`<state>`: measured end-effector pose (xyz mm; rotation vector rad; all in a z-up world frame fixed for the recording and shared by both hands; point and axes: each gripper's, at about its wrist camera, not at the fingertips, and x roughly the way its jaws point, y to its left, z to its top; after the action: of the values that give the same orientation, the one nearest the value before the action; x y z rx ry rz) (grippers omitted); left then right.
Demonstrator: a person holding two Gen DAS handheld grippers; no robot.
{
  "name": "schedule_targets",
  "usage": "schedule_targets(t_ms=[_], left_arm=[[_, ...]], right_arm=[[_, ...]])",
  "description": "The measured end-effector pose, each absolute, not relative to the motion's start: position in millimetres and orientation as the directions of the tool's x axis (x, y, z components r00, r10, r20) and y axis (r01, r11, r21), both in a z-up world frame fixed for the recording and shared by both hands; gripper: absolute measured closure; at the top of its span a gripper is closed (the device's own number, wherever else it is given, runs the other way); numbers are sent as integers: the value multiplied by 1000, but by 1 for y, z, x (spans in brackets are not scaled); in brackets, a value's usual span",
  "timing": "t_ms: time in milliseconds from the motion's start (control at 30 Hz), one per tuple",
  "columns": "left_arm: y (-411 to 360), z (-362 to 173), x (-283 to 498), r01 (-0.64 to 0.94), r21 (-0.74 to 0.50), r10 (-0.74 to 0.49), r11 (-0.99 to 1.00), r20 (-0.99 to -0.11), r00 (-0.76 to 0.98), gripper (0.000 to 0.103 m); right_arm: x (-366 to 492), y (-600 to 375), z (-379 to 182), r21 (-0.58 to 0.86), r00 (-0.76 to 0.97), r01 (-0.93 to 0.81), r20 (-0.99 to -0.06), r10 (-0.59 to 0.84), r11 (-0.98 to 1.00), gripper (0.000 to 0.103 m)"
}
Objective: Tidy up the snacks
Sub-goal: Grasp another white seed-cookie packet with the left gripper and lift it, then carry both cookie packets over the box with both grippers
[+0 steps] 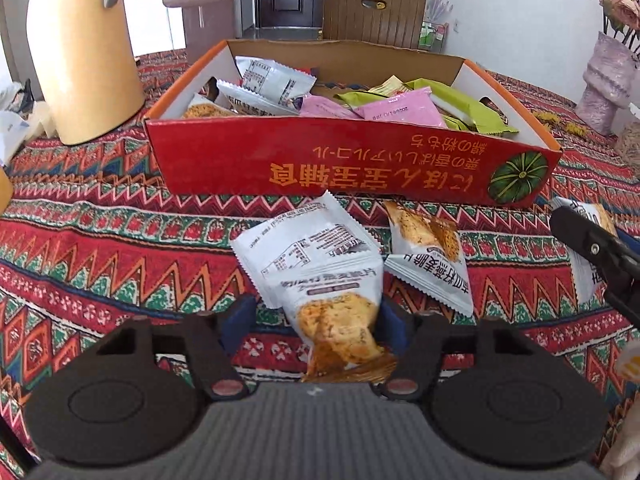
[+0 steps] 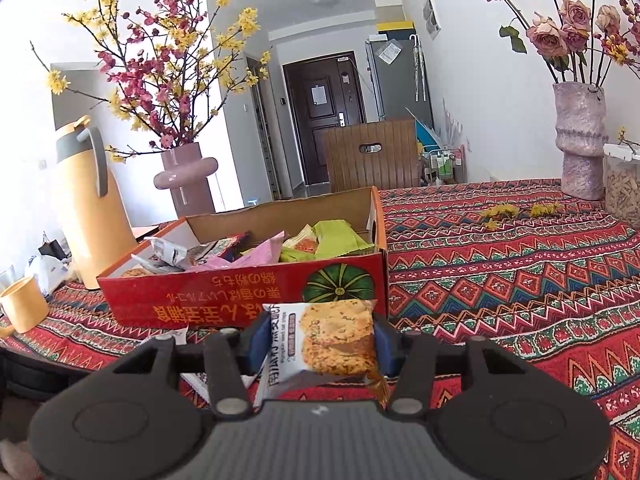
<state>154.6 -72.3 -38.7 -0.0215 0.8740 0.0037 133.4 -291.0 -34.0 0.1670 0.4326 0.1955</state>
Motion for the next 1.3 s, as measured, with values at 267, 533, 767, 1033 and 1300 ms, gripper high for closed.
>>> schedule_targets(t_ms=[267,533,767,1033,1300], left_arm=[[-70,-36,145,28,-37,-47,999,-752,658,60],[-66,-15,134,74,-34,-77,997,-694,716,60],[-61,7,139,88,-28,-86,996,-640,764,60],[-55,32,156,80,-28,-81,996,-577,812,60],[-47,45,194,31,-30,-43,999,-545,838,60]], right_arm=[[134,-287,-35,183,890,-145,-406,208,973,52],[133,-279,-33,145,888,-161,-410,208,976,52],[132,-271,-13,126,901,-172,-382,208,977,52],[155,-257,9,108,912,-172,-359,199,979,52],[201,-244,24,86,918,-157,-355,178,984,52]])
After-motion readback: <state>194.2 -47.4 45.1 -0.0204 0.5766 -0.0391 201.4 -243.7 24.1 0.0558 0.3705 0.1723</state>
